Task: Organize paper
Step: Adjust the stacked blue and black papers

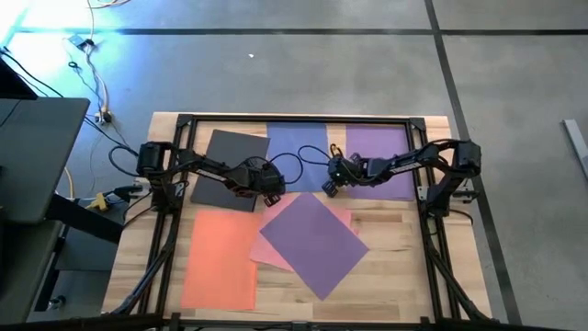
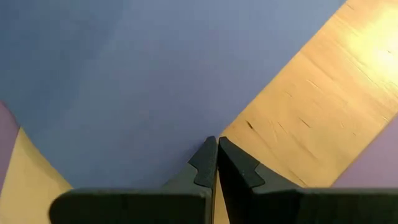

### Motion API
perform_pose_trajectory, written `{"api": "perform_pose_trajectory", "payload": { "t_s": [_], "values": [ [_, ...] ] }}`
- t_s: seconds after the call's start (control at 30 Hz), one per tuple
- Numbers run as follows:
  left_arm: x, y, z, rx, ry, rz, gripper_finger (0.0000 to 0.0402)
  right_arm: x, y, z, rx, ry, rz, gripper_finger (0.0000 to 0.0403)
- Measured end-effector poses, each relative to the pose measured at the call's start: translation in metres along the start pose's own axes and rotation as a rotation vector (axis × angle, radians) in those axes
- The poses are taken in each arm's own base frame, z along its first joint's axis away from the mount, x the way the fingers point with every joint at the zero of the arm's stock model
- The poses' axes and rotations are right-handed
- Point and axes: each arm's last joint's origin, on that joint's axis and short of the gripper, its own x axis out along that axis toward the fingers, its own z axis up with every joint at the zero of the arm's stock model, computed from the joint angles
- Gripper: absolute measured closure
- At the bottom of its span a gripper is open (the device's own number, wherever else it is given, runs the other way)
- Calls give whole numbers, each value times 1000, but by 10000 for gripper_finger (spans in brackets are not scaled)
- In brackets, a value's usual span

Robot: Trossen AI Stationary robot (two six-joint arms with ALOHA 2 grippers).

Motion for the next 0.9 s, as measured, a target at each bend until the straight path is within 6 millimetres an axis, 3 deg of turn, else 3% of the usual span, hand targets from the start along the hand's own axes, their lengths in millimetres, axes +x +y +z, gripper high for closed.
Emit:
{"api": "perform_pose_trajectory", "payload": {
  "t_s": [0.27, 0.47, 0.57, 0.7, 0.9],
  "values": [
    [-34, 12, 5, -1, -77, 36, 401, -19, -4, 8, 13, -58, -14, 403],
    [-73, 26, 4, -28, -160, 73, 401, -29, 9, 27, 3, -241, 149, 403],
    [-94, 32, 5, -54, -222, 35, 401, -22, 18, 35, 5, -316, 266, 403],
    [-115, 37, 2, -68, -284, -1, 401, -3, 24, 43, 11, -307, 254, 403],
    [-125, 34, -2, -47, -321, 12, 401, 32, 33, 53, -31, -200, 194, 403]
  ]
}}
